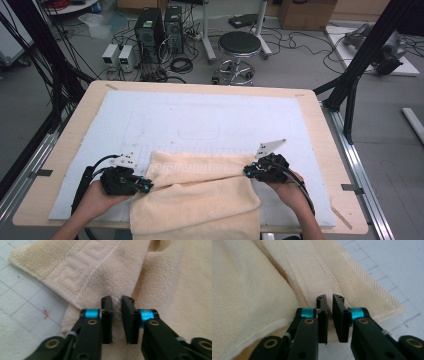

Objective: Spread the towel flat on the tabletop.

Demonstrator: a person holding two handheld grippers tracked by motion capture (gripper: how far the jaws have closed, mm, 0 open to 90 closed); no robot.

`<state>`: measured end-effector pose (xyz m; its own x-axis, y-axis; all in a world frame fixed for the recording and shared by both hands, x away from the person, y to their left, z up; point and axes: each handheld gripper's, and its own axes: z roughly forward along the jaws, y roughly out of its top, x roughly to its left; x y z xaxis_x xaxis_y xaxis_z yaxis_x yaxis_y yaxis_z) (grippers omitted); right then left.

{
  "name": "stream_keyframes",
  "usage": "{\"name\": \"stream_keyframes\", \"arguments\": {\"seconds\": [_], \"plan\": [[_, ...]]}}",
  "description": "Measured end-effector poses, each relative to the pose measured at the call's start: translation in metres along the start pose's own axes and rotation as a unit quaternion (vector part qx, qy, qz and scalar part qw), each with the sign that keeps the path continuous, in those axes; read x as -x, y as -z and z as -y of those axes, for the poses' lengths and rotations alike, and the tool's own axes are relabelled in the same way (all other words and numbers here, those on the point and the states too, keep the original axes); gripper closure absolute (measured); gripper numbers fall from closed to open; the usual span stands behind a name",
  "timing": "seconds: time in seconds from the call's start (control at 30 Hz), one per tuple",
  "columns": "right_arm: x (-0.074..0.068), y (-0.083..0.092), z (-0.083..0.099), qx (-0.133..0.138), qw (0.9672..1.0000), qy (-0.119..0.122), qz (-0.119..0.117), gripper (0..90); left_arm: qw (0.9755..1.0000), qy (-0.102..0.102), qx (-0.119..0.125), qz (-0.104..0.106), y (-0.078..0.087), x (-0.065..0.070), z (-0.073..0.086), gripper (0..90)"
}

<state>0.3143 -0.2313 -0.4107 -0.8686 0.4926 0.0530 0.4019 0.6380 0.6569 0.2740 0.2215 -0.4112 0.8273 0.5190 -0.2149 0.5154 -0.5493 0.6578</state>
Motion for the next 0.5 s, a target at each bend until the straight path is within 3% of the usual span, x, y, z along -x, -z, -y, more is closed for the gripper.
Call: {"name": "stream_keyframes", "arguments": {"seconds": [0.07, 0.13, 0.2, 0.33, 0.43, 0.5], "plan": [[0.003, 0.006, -0.002, 0.012, 0.9999, -0.005, -0.002, 73.8, 0.9999, -0.007, 0.011, -0.005, 0.007, 0.000, -0.006, 67.8], [0.005, 0.011, -0.007, 0.020, 0.9998, -0.008, 0.005, 68.0, 0.9995, -0.011, 0.029, -0.004, 0.014, 0.001, -0.015, 67.0], [0.008, 0.014, -0.011, 0.023, 0.9996, -0.001, 0.014, 66.0, 0.9981, -0.019, 0.052, -0.025, 0.018, -0.001, -0.026, 66.8], [0.014, 0.012, -0.015, 0.030, 0.9988, 0.009, 0.036, 61.7, 0.9937, -0.012, 0.084, -0.073, 0.012, -0.016, -0.041, 63.7], [0.021, 0.007, -0.012, 0.034, 0.9986, -0.008, 0.039, 58.1, 0.9905, -0.022, 0.066, -0.119, -0.005, -0.026, -0.044, 56.7], [0.025, 0.002, -0.008, 0.029, 0.9982, -0.023, 0.047, 56.8, 0.9920, -0.021, 0.051, -0.113, -0.016, -0.032, -0.044, 54.3]]}}
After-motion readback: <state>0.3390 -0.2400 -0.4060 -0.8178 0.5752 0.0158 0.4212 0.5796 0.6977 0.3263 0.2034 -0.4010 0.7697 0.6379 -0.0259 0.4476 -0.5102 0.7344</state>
